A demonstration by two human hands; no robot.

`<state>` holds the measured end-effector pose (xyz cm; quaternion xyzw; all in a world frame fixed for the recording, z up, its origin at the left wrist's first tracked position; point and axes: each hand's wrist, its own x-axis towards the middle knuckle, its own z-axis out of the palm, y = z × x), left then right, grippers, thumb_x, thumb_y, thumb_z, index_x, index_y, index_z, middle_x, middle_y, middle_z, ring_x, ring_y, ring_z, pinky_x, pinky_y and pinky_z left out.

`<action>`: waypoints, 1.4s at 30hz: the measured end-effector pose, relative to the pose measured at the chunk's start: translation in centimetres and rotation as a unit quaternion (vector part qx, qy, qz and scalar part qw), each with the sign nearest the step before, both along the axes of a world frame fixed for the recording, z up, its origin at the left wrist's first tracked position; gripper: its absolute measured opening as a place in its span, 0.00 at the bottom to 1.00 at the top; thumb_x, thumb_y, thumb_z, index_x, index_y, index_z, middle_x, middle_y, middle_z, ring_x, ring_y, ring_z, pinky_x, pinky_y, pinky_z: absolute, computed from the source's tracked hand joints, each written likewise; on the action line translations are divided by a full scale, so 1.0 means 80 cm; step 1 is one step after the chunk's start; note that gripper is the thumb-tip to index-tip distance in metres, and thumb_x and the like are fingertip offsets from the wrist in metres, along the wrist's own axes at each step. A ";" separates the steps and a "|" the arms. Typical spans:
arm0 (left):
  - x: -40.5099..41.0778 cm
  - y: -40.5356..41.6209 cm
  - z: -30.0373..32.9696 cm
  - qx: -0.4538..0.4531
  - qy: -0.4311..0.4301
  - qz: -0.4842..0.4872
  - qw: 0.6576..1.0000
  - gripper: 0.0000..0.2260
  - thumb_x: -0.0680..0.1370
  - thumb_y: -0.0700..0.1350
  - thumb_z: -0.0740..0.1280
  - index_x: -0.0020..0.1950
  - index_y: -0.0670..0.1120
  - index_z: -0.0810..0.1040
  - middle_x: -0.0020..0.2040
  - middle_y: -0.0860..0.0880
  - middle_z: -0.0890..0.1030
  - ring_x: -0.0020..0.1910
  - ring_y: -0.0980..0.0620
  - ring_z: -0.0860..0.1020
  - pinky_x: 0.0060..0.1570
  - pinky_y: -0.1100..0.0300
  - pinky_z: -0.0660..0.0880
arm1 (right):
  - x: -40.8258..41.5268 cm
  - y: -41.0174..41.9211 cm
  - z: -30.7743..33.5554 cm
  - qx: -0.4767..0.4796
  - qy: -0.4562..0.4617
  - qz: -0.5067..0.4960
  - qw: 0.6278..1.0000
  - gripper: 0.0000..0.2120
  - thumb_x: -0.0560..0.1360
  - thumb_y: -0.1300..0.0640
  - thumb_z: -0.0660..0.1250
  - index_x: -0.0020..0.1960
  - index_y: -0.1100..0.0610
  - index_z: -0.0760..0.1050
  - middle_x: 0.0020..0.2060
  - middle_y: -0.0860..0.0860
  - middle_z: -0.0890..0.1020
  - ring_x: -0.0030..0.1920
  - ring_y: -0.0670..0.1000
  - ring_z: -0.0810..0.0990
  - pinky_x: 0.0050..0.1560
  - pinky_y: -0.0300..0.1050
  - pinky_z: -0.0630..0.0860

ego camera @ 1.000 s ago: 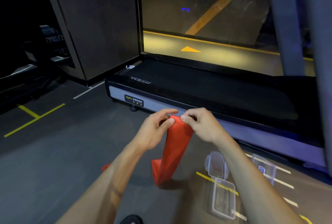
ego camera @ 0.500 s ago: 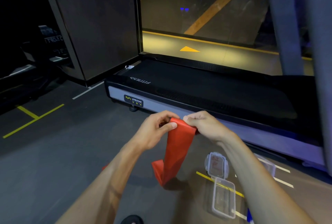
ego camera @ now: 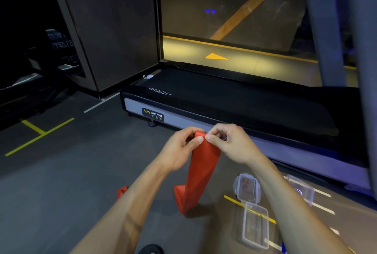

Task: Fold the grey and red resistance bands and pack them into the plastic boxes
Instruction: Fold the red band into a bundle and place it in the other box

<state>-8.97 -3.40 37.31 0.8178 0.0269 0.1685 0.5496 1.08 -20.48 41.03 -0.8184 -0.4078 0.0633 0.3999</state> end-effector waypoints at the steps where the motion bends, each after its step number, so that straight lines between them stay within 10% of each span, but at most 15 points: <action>1: 0.000 0.000 0.000 -0.016 -0.002 -0.003 1.000 0.11 0.80 0.46 0.67 0.62 0.47 0.81 0.55 0.47 0.85 0.57 0.47 0.82 0.63 0.47 0.77 | 0.000 0.000 0.000 0.002 0.003 -0.004 1.000 0.05 0.78 0.54 0.72 0.44 0.51 0.83 0.35 0.47 0.84 0.35 0.41 0.80 0.39 0.34 0.73; 9: 0.003 0.006 -0.003 -0.063 -0.016 0.005 0.998 0.10 0.81 0.43 0.68 0.62 0.51 0.82 0.50 0.41 0.84 0.49 0.47 0.83 0.60 0.45 0.77 | -0.001 0.005 0.005 0.012 0.075 -0.007 0.997 0.11 0.80 0.51 0.69 0.42 0.55 0.83 0.39 0.51 0.85 0.41 0.50 0.82 0.47 0.50 0.76; 24: 0.001 0.003 0.008 -0.122 -0.018 -0.026 0.992 0.10 0.83 0.40 0.66 0.62 0.51 0.82 0.54 0.33 0.82 0.51 0.47 0.81 0.60 0.47 0.78 | -0.006 0.005 0.015 0.054 0.247 0.022 0.967 0.13 0.83 0.55 0.65 0.40 0.59 0.75 0.30 0.52 0.67 0.30 0.46 0.65 0.33 0.44 0.62; 32: 0.001 0.004 0.009 -0.137 -0.021 -0.063 0.988 0.15 0.81 0.38 0.68 0.68 0.44 0.79 0.43 0.49 0.78 0.47 0.55 0.78 0.57 0.58 0.76 | -0.010 0.002 0.023 0.069 0.264 0.008 0.962 0.23 0.83 0.58 0.63 0.29 0.51 0.74 0.27 0.48 0.69 0.29 0.44 0.66 0.32 0.40 0.63; 36: 0.001 0.007 0.014 -0.124 -0.035 -0.059 0.990 0.09 0.80 0.42 0.69 0.60 0.48 0.83 0.45 0.45 0.79 0.47 0.53 0.79 0.56 0.58 0.76 | -0.007 0.002 0.020 0.058 0.283 0.017 0.957 0.11 0.82 0.56 0.64 0.42 0.56 0.77 0.31 0.52 0.69 0.32 0.47 0.68 0.39 0.48 0.65; 42: 0.003 0.013 0.011 -0.081 -0.039 -0.049 0.995 0.05 0.80 0.42 0.69 0.55 0.46 0.83 0.50 0.36 0.83 0.50 0.49 0.81 0.59 0.48 0.77 | -0.006 -0.002 0.025 -0.001 0.172 0.033 0.985 0.18 0.83 0.48 0.66 0.41 0.61 0.78 0.33 0.54 0.78 0.36 0.48 0.74 0.43 0.48 0.70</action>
